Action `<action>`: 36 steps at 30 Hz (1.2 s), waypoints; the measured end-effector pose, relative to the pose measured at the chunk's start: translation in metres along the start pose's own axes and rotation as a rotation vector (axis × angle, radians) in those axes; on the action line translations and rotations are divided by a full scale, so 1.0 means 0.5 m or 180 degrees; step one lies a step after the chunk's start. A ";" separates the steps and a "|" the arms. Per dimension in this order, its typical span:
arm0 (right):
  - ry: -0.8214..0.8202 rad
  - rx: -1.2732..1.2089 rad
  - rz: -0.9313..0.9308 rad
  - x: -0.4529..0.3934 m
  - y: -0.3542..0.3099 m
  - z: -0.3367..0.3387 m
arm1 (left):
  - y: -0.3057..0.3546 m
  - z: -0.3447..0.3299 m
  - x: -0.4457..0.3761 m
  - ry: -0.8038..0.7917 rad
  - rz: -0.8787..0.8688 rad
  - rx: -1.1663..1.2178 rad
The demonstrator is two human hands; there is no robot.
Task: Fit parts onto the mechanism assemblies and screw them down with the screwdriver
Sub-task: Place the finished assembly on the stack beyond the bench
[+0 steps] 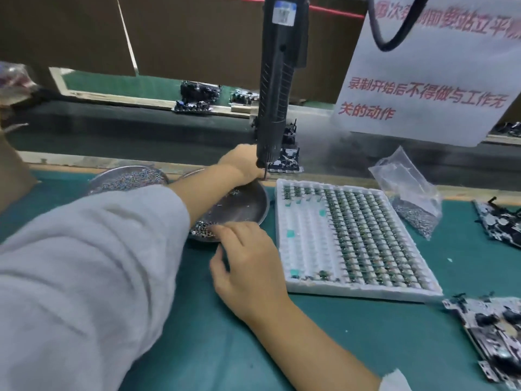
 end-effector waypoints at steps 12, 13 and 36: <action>0.0265 -0.0222 -0.0329 -0.002 -0.009 0.012 | 0.007 0.053 0.045 0.1038 -0.0295 -0.1639; 0.0289 -0.0265 -0.0395 -0.002 -0.010 0.012 | 0.002 0.078 0.074 0.1133 -0.0303 -0.1592; -0.1434 -0.0136 0.1297 0.043 -0.053 0.043 | -0.165 0.084 0.597 0.0848 -0.1586 -0.1148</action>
Point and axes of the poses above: each hand's wrist, its own x-axis away from the middle knuckle, its own z-axis out of the back of the hand, y = z × x, the point moved 1 cm from there along -x, towards the middle knuckle, and after that the axes turned 2 degrees about x, right-handed, at the moved point
